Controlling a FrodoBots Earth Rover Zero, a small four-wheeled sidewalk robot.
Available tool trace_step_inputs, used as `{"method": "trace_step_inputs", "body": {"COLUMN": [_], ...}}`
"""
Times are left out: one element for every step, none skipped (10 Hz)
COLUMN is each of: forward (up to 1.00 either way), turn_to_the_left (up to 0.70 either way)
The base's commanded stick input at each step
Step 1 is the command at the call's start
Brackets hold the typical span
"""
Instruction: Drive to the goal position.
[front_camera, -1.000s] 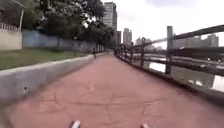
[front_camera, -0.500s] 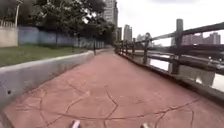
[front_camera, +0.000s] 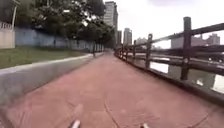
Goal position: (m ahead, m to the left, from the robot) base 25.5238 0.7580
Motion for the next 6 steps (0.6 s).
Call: {"method": "trace_step_inputs", "body": {"forward": [0.70,0.70,0.70,0.70,0.70,0.70], "turn_to_the_left": [0.00,0.00,0.00,0.00,0.00,0.00]}}
